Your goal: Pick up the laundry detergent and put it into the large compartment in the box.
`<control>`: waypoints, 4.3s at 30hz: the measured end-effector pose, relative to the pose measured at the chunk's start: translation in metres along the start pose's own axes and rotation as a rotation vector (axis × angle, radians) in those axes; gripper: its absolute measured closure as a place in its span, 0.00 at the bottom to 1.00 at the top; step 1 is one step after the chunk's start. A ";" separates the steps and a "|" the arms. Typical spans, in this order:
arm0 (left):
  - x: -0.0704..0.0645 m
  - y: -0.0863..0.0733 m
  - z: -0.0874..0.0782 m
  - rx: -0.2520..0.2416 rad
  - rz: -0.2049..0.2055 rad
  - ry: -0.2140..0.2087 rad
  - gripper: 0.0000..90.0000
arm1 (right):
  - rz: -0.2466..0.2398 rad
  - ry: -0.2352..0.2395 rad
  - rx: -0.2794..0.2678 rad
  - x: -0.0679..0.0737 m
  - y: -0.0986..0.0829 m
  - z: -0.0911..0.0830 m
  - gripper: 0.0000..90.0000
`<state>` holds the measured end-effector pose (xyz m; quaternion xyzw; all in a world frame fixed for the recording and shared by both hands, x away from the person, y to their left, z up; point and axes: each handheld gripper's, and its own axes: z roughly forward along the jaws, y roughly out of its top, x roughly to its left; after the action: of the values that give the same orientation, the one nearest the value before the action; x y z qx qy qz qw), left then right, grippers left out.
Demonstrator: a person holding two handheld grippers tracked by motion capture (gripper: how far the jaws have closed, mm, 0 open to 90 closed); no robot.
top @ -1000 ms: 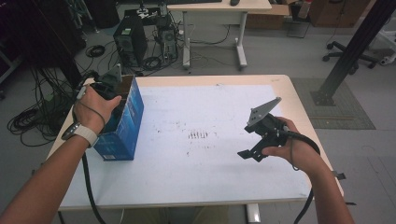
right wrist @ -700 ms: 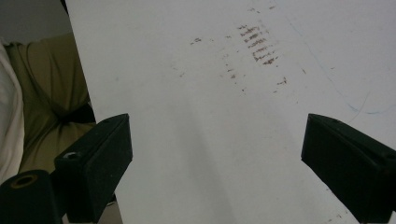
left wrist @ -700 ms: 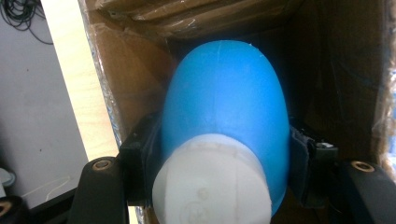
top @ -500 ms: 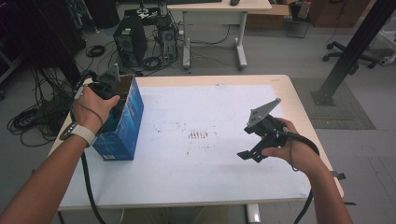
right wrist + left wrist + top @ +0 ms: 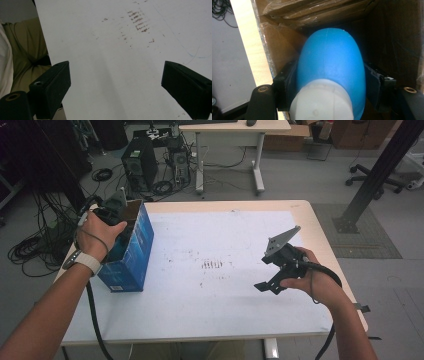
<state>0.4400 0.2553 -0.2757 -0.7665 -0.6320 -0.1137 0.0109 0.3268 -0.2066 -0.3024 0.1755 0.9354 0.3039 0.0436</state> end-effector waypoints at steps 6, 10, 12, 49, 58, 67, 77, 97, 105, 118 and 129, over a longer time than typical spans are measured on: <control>0.002 0.000 0.000 -0.011 0.002 -0.013 0.36 | 0.001 0.001 0.002 0.000 -0.001 0.000 0.10; 0.004 -0.001 -0.001 -0.023 -0.005 -0.022 0.33 | 0.000 0.001 0.003 0.000 0.000 0.001 0.10; 0.004 -0.001 -0.001 -0.021 -0.004 -0.027 0.32 | 0.000 0.002 0.005 0.000 0.001 0.001 0.10; 0.011 -0.007 -0.014 -0.089 0.001 -0.079 0.24 | -0.006 -0.008 0.003 0.005 0.004 -0.003 0.10; 0.014 -0.009 -0.019 -0.100 -0.003 -0.084 0.22 | -0.004 -0.012 0.003 0.005 0.004 -0.005 0.10; 0.017 -0.011 -0.023 -0.120 0.000 -0.123 0.19 | -0.005 -0.013 0.004 0.006 0.005 -0.005 0.10; 0.016 -0.010 -0.034 -0.137 0.039 -0.124 0.15 | -0.005 -0.014 0.006 0.006 0.006 -0.006 0.10; 0.015 -0.008 -0.061 -0.180 0.099 -0.132 0.15 | -0.007 -0.015 0.010 0.007 0.009 -0.008 0.10; 0.008 -0.006 -0.075 -0.203 0.140 -0.134 0.15 | -0.003 -0.018 0.011 0.008 0.009 -0.010 0.10; -0.004 -0.005 -0.095 -0.239 0.217 -0.108 0.15 | -0.005 -0.017 0.014 0.008 0.010 -0.011 0.10; -0.015 -0.003 -0.107 -0.257 0.298 -0.134 0.14 | 0.001 -0.021 0.014 0.009 0.011 -0.014 0.10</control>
<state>0.4168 0.2239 -0.1747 -0.8524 -0.4912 -0.1392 -0.1125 0.3189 -0.2030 -0.2849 0.1793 0.9369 0.2955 0.0520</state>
